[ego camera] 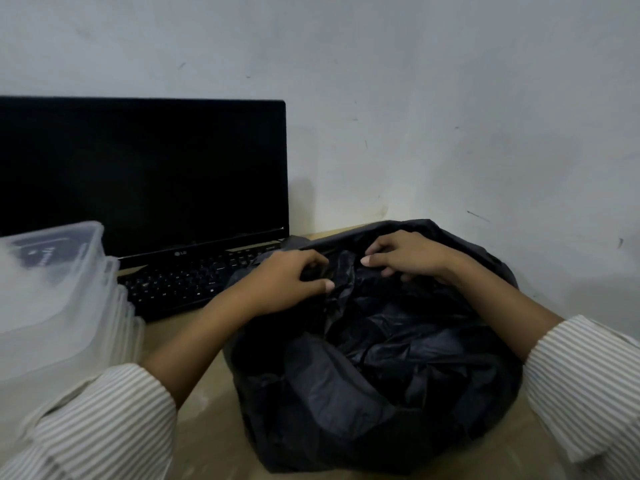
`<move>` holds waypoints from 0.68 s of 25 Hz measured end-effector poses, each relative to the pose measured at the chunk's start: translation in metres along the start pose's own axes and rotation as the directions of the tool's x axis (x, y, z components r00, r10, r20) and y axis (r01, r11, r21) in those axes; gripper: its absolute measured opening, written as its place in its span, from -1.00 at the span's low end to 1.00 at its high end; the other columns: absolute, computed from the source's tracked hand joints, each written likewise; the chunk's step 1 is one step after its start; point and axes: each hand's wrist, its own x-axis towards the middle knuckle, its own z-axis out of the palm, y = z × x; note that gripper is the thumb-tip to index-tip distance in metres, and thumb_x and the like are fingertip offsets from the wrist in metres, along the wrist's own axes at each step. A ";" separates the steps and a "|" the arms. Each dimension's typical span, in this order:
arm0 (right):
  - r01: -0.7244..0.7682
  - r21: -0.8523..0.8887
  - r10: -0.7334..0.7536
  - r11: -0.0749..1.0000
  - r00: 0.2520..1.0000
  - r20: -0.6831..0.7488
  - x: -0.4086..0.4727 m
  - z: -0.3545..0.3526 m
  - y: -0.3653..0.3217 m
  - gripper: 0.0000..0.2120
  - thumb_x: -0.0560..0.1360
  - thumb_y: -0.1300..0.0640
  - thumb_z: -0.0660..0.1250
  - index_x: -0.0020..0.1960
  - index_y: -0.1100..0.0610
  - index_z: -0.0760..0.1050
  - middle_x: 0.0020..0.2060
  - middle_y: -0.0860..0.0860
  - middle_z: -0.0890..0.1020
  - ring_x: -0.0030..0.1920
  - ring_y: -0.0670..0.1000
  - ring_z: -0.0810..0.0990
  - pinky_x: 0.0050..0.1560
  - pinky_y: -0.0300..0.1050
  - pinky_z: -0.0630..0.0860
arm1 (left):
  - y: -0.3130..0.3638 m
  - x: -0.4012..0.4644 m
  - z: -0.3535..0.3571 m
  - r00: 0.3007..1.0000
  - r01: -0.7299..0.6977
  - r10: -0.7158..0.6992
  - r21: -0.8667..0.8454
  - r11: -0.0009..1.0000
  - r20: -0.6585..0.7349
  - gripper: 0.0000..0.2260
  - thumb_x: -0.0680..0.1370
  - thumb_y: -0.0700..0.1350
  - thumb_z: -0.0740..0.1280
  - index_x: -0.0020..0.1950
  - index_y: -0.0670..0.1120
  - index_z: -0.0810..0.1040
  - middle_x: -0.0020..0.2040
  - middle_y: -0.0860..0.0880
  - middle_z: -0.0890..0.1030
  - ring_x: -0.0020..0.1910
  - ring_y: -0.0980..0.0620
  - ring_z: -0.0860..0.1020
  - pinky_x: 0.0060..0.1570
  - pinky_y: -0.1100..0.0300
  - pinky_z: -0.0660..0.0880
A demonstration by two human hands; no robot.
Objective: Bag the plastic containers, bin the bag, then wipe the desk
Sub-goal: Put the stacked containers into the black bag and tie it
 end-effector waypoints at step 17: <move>0.087 0.539 -0.278 0.838 0.918 0.283 -0.025 0.126 -0.204 -0.24 0.41 -0.41 0.23 0.48 -0.07 0.23 0.34 0.07 0.46 0.22 0.11 0.54 0.18 0.20 0.53 | -0.095 -0.190 -0.182 0.713 0.319 -0.461 -0.340 0.884 -0.529 -0.56 0.51 0.19 0.30 0.31 0.01 0.49 0.25 0.02 0.55 0.23 0.05 0.48 0.23 0.06 0.42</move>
